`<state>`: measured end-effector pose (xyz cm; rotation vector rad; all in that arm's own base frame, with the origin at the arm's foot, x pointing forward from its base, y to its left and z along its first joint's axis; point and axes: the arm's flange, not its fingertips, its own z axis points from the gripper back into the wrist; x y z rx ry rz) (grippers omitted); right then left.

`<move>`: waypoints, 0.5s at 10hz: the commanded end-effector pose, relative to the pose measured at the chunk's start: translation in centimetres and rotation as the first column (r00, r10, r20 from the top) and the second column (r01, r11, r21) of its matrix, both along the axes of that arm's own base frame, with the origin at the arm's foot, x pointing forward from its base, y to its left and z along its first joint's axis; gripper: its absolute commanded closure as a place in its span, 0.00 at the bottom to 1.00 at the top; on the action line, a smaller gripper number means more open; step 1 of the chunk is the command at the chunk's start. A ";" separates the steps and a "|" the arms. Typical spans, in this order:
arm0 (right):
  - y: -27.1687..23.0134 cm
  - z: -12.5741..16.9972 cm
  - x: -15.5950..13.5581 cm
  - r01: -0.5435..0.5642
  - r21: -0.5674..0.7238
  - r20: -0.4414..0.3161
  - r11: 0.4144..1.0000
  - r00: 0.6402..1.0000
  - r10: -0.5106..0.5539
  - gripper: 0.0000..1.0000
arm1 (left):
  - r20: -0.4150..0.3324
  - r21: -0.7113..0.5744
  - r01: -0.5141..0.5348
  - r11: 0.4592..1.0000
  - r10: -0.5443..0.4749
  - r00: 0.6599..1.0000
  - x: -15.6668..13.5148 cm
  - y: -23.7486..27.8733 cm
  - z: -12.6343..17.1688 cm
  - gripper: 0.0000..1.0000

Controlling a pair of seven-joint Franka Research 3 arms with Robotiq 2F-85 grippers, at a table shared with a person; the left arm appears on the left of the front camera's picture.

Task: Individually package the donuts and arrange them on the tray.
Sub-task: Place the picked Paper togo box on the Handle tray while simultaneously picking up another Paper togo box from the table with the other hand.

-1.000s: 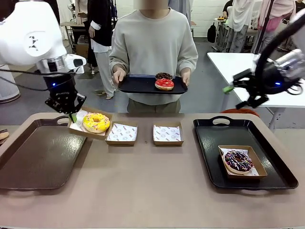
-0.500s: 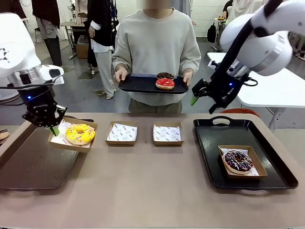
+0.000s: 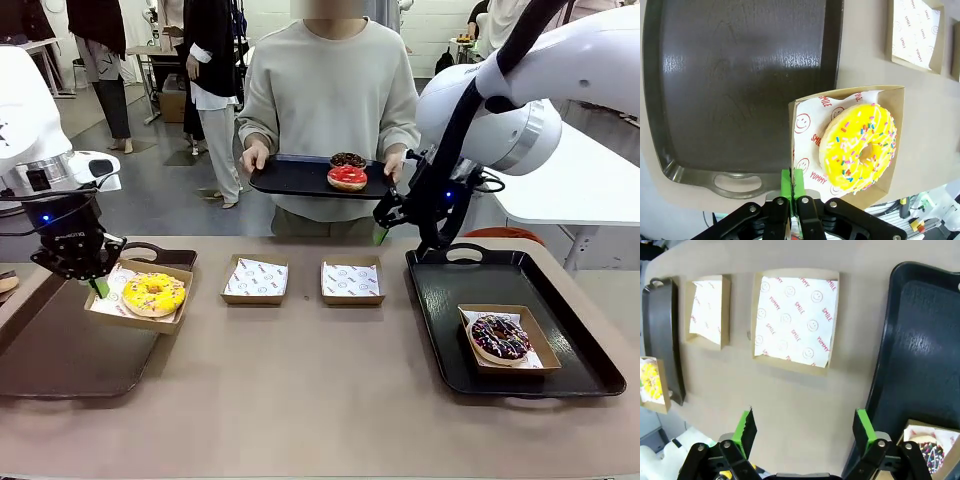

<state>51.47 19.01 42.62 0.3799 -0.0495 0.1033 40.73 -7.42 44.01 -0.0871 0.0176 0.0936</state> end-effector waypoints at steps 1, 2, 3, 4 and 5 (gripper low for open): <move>-1.4 1.4 -1.1 0.006 0.069 -0.049 0.998 0.999 -0.003 0.00 | 0.002 -0.006 0.000 1.000 0.000 1.000 0.0 -0.2 0.1 0.99; 0.0 0.0 0.0 0.000 0.000 0.000 1.000 1.000 0.000 0.00 | 0.002 -0.006 0.000 1.000 0.000 1.000 0.0 -0.2 0.1 0.99; 0.0 0.0 0.0 0.000 0.000 0.000 1.000 1.000 0.000 0.00 | 0.002 -0.006 0.000 1.000 0.000 1.000 0.0 -0.2 0.1 0.99; 0.0 0.0 0.0 0.000 0.000 0.000 1.000 1.000 0.000 0.00 | 0.002 -0.006 0.000 1.000 0.000 1.000 0.0 -0.2 0.1 0.99; 0.0 0.0 0.0 0.000 0.000 0.000 1.000 1.000 0.000 0.00 | 0.002 -0.006 0.000 1.000 0.000 1.000 0.0 -0.2 0.1 0.99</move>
